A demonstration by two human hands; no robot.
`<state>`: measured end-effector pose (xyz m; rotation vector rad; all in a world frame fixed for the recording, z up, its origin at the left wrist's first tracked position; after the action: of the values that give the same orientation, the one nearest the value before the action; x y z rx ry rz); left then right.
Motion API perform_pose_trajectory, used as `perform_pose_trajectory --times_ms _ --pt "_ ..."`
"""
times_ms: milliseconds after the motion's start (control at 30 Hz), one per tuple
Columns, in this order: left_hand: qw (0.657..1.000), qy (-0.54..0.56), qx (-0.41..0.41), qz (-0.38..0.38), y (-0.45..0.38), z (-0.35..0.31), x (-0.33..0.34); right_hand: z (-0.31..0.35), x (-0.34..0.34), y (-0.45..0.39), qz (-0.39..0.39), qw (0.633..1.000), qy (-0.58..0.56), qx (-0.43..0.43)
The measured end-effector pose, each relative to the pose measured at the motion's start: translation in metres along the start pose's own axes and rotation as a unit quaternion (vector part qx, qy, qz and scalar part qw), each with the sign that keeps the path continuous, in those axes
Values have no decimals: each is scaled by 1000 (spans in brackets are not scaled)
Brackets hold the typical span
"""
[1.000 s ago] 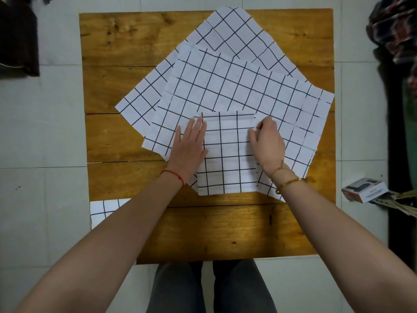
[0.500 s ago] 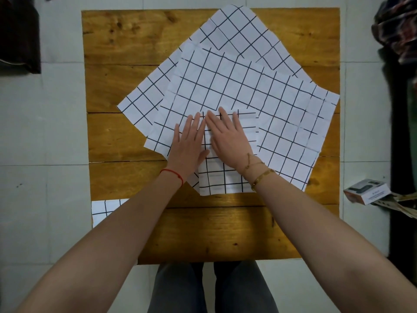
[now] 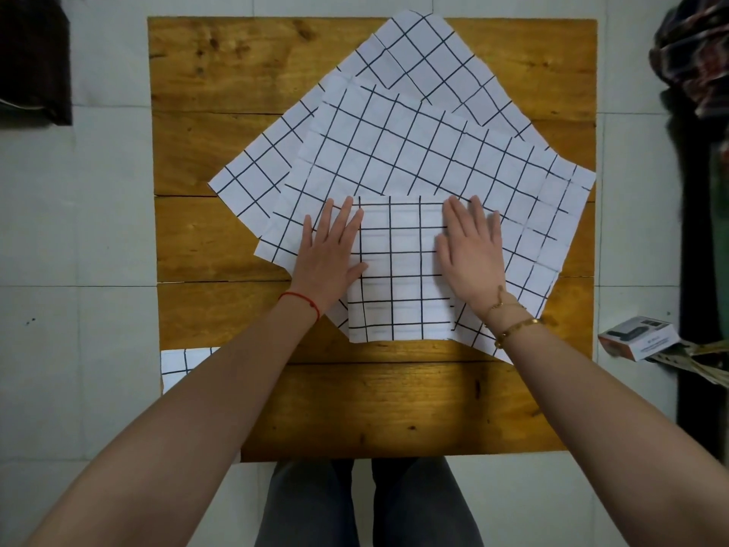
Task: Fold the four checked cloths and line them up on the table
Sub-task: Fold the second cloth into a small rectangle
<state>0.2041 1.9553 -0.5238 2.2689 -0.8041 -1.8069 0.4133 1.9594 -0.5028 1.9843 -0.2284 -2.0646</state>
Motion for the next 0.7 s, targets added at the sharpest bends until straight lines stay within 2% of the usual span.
perform_pose_trajectory --times_ms 167,267,400,700 --pt "1000 -3 -3 -6 1 0 0 18 -14 -5 -34 999 -19 -6" --pt "1000 -14 1 -6 1 0 0 50 -16 -10 -20 995 -9 -94" --pt "1000 -25 9 -9 1 1 -1 86 -5 -17 43 979 32 -199" --pt "993 -88 79 -10 31 7 5 91 2 -18 103 977 68 -176"
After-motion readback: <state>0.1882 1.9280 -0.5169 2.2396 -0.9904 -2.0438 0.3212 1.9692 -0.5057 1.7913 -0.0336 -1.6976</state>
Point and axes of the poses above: each hand's wrist, its own y-axis away from the middle knuckle, its own x-axis out of the palm, z = x × y, the point moved 7 cm from there along -y, towards the middle knuckle, and after that the axes turned 8 degrees about y, right-handed, at the moved point
